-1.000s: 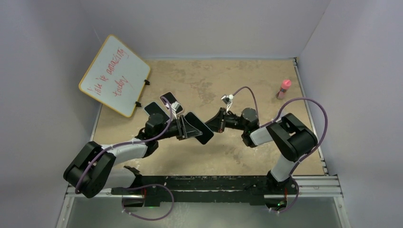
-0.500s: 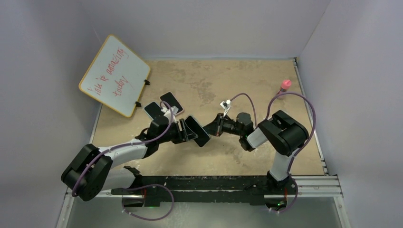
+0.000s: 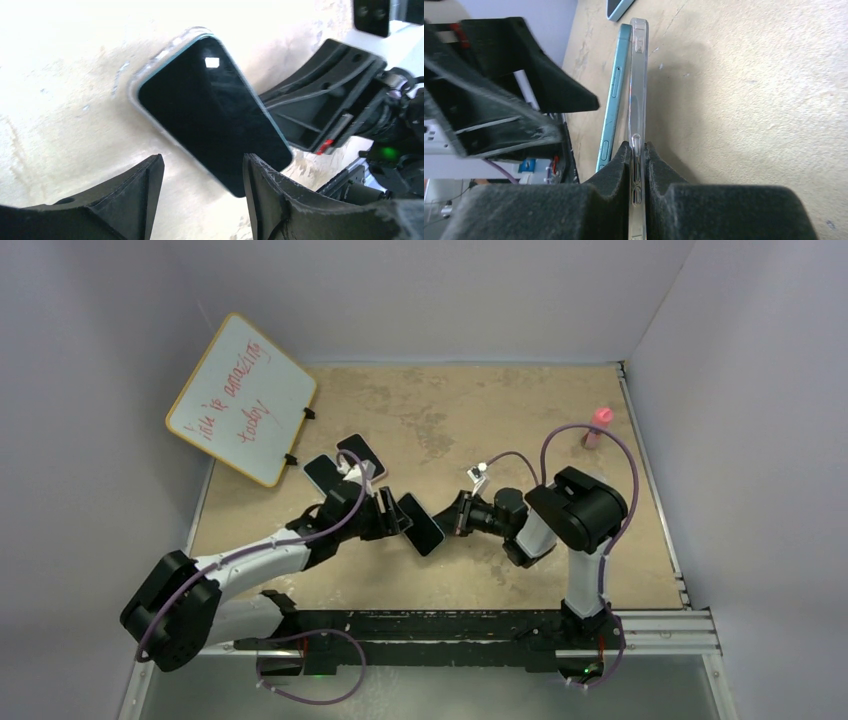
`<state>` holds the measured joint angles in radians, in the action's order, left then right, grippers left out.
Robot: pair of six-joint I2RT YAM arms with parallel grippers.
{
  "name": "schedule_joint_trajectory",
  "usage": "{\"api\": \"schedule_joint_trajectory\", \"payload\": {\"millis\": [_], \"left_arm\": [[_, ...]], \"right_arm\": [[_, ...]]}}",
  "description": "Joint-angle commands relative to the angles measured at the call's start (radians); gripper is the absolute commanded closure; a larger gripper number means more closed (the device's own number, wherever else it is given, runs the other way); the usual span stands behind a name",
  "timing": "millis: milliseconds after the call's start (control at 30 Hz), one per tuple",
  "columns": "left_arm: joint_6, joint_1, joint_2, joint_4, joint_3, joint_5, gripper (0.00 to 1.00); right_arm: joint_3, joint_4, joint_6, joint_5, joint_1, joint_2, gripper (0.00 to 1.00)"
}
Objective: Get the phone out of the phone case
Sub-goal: Remove the phone case from the phone.
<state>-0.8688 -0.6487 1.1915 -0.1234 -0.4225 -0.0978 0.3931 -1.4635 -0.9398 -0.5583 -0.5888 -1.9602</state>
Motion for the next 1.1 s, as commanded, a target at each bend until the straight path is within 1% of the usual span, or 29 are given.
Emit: {"api": "schedule_joint_trajectory", "payload": {"millis": [0,100,133,267,467,700,900,1067], "left_arm": [[0.028,-0.104,-0.009,0.114,-0.144,0.188,0.39],[-0.006,-0.134,0.047,0.172,-0.212,0.25,0.39],[-0.028,-0.141,0.071,0.184,-0.232,0.268,0.34],[-0.073,-0.174,0.165,0.226,-0.328,0.308,0.33],[-0.091,-0.217,0.269,0.35,-0.45,0.428,0.31],[-0.09,-0.24,0.343,0.365,-0.481,0.462,0.31],[-0.09,-0.241,0.392,0.382,-0.511,0.494,0.31],[-0.078,-0.242,0.418,0.394,-0.539,0.506,0.3]], "right_arm": [[-0.005,-0.139,0.042,0.079,-0.008,0.047,1.0],[-0.009,-0.07,0.093,0.127,-0.02,0.082,1.0],[-0.01,-0.045,0.111,0.143,-0.026,0.094,1.0],[-0.005,0.051,0.181,0.21,-0.053,0.133,1.0],[-0.011,0.095,0.217,0.273,-0.074,0.156,1.0],[0.009,0.182,0.271,0.334,-0.104,0.19,1.0],[0.041,0.295,0.346,0.399,-0.151,0.227,1.0],[0.052,0.324,0.372,0.425,-0.169,0.247,1.0]]}}
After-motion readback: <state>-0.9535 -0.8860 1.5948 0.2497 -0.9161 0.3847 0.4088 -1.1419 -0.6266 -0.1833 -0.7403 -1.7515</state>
